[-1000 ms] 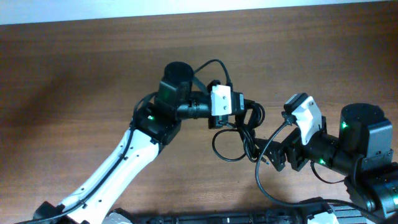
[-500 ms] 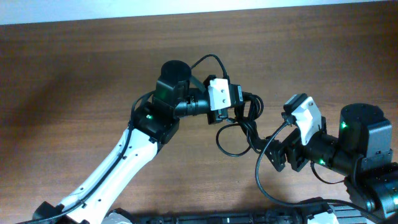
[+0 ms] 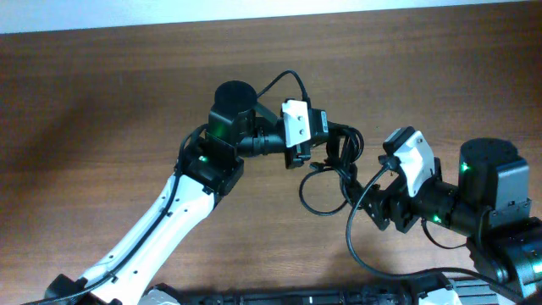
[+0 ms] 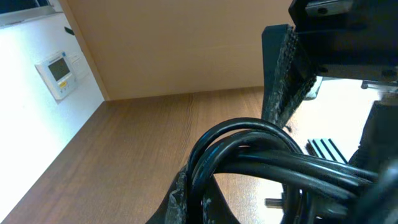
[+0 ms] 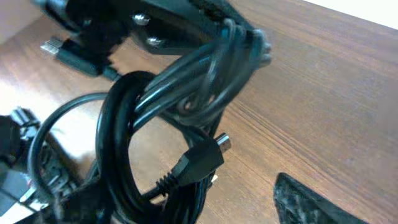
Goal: Untangle cables
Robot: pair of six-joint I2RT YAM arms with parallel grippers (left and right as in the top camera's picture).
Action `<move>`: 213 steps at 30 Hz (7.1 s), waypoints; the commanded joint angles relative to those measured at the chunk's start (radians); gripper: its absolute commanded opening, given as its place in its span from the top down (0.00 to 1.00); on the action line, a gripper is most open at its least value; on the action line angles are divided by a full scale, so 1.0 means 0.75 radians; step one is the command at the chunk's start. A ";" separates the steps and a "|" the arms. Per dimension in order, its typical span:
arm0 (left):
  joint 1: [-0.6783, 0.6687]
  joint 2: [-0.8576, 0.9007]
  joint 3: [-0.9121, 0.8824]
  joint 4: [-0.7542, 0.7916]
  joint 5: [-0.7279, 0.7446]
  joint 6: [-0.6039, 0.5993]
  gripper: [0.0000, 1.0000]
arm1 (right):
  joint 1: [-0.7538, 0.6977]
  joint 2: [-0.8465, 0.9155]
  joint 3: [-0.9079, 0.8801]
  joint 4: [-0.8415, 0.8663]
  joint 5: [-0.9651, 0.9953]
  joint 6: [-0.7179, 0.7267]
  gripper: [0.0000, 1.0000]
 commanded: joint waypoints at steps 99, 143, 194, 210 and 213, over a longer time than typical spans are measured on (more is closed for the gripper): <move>0.146 -0.093 0.027 -0.540 0.121 0.318 1.00 | -0.005 0.009 -0.002 -0.026 0.867 0.144 0.01; 0.330 -0.240 0.027 -0.358 0.365 -0.015 0.01 | -0.005 0.172 -0.002 0.305 0.058 -0.180 0.96; 0.511 -0.251 0.027 -0.123 0.415 -0.495 1.00 | -0.005 0.282 -0.002 0.513 -0.319 -0.032 0.33; 0.511 -0.251 0.027 -0.017 0.546 -0.533 1.00 | -0.004 0.379 -0.002 0.584 -0.593 -0.159 0.18; 0.511 -0.251 0.027 -0.018 0.629 -0.533 1.00 | -0.005 0.378 -0.002 0.662 -0.597 -0.159 0.26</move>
